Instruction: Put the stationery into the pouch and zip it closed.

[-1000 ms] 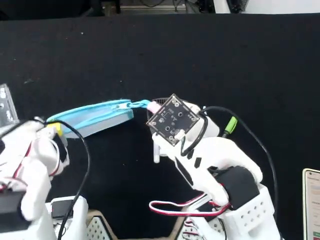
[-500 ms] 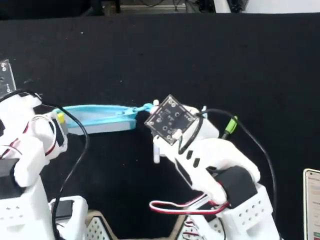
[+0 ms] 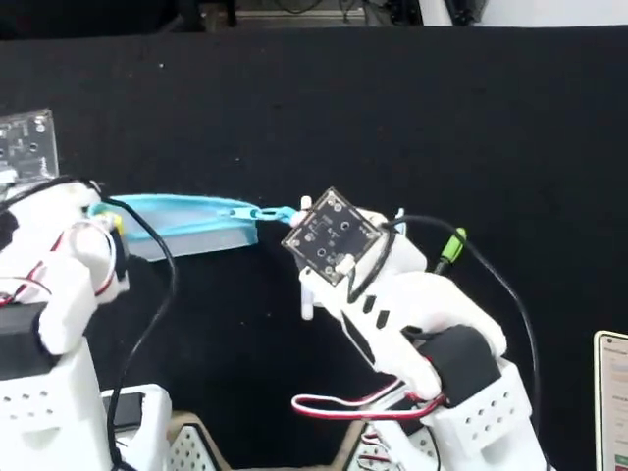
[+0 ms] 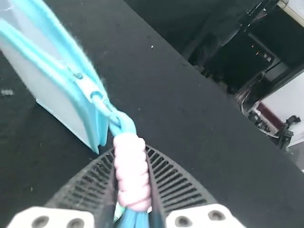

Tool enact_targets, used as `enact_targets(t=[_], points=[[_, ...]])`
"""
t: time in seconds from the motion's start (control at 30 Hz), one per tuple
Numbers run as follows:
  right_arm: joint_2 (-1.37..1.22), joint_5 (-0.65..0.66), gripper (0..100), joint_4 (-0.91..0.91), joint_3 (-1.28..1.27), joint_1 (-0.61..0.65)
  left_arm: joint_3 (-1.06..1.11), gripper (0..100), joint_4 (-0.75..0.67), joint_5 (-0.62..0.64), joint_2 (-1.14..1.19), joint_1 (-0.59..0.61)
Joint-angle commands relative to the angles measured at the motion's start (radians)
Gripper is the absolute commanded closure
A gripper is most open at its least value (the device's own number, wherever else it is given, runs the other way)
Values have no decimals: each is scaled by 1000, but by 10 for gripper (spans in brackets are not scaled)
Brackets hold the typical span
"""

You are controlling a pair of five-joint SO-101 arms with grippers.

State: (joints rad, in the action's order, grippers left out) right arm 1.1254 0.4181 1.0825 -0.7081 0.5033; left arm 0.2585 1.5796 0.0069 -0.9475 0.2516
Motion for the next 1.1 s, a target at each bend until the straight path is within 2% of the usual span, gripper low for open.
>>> enact_targets(t=[0.0,0.27,0.43,0.57,0.73,0.93,1.07], points=[[18,-12,988,-5,-7,-26,77,970,-101,-21,8,48],[18,-6,988,-5,-41,-26,209,970,-201,-23,8,53],[18,-6,988,-6,-35,-26,186,970,-193,-17,-11,48],[18,-12,987,-23,15,-23,174,970,-207,41,-87,47],[8,-49,981,-32,77,-12,302,970,-336,41,-196,-4],[16,-112,810,-25,73,54,438,970,-443,44,-374,-62],[18,-132,796,12,97,54,487,970,-428,26,-468,-53]])
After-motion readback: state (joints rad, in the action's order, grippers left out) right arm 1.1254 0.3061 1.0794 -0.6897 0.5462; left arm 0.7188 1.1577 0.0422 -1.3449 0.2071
